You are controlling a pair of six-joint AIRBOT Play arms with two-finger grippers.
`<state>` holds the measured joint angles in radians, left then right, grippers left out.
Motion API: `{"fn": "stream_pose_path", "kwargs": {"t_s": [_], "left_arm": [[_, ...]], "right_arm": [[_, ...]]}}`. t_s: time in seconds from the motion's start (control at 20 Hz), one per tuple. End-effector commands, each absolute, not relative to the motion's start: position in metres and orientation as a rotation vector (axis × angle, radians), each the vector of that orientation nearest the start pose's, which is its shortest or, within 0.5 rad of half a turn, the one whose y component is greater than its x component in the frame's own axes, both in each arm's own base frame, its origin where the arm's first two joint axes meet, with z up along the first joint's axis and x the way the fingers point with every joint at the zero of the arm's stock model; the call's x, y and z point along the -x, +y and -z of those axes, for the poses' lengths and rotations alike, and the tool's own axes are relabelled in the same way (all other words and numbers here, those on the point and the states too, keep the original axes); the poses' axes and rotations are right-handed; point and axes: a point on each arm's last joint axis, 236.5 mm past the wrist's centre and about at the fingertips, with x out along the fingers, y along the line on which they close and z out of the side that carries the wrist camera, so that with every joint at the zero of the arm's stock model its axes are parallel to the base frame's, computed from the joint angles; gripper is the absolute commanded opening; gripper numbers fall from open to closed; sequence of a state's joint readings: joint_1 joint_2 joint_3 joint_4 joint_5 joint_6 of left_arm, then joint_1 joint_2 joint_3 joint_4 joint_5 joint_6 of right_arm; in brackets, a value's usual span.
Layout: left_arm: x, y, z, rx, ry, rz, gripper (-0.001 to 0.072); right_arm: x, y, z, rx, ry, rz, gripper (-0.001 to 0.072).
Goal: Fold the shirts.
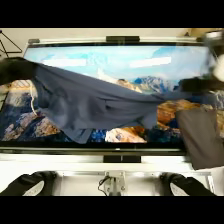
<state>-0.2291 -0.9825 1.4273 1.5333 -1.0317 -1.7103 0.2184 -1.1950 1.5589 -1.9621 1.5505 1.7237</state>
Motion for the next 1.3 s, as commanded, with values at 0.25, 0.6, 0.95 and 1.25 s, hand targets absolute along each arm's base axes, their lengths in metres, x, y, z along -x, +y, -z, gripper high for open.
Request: {"fn": "stream_pose_path", "kwargs": {"t_s": [0.25, 0.6, 0.95, 1.25], "left_arm": [[-0.504, -0.063, -0.08, 0.364, 0.892, 0.023, 0.0033], [-0.495, -0.109, -0.015, 0.506, 1.114, 0.088, 0.0551], [-0.372, -0.041, -0.03, 0.335, 1.568, 0.204, 0.0571], [-0.295, -0.034, 0.065, 0.487, 1.557, 0.056, 0.0571]], "right_arm": [[-0.518, 0.028, -0.001, -0.277, 1.094, 0.116, 0.0067], [-0.519, 0.058, 0.024, -0.374, 1.169, 0.01, 0.0504], [-0.406, -0.03, 0.0, -0.145, 1.54, -0.034, 0.0503], [-0.356, 0.037, 0.026, -0.323, 1.708, -0.328, 0.0503]]}}
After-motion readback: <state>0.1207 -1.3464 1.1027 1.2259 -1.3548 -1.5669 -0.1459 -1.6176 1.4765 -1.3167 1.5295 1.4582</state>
